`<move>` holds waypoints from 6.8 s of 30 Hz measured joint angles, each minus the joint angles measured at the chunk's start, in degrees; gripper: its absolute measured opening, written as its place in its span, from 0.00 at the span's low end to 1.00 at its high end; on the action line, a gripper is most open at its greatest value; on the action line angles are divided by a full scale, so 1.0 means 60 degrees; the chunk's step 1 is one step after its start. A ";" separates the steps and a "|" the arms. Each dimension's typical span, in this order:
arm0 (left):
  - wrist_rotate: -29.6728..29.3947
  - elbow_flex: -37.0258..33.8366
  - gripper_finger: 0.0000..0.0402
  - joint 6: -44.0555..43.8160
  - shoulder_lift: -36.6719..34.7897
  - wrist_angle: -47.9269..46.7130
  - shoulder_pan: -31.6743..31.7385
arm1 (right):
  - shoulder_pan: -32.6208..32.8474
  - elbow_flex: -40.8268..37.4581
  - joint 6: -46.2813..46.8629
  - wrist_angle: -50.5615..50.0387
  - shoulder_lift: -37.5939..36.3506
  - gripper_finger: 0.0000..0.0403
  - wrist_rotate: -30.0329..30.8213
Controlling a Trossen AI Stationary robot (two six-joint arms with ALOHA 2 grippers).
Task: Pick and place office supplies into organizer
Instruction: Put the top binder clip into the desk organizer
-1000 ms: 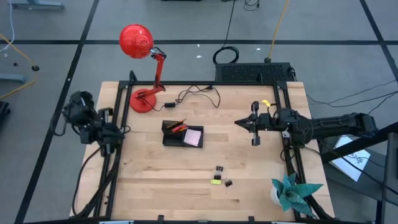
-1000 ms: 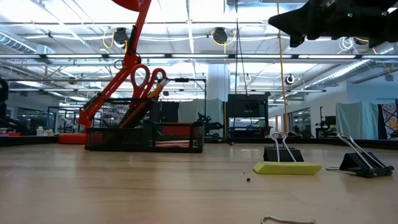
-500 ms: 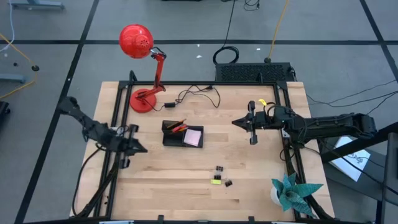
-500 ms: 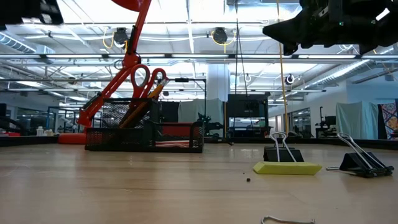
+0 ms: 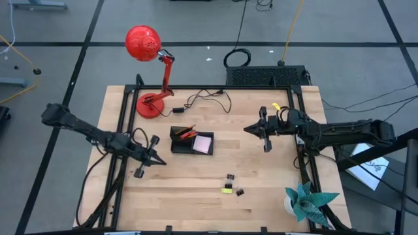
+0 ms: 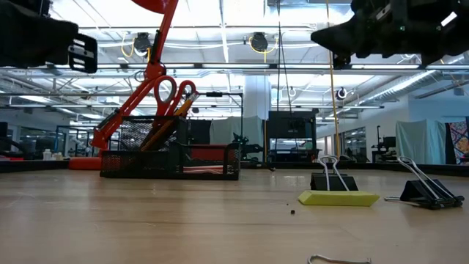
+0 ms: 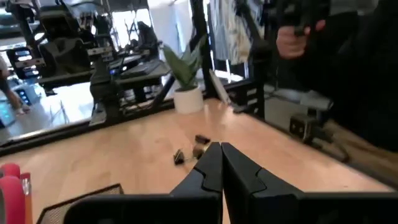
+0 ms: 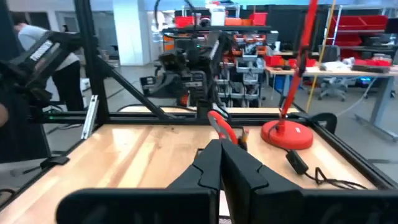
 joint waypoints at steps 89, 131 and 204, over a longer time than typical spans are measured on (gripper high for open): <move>-0.2102 0.0000 0.09 -0.0129 0.0998 0.0362 0.0172 | 0.6427 0.3120 0.0045 -0.2342 0.7948 0.33 0.5553; -0.2102 0.0000 0.09 -0.0187 0.0998 0.0348 0.0173 | 0.5770 0.3102 -0.0566 -0.1260 0.7850 0.00 0.5807; -0.5498 0.1504 0.09 -0.4803 0.5091 -0.2750 0.1309 | 0.3840 0.5054 -0.2490 -0.1587 0.8058 0.00 0.4313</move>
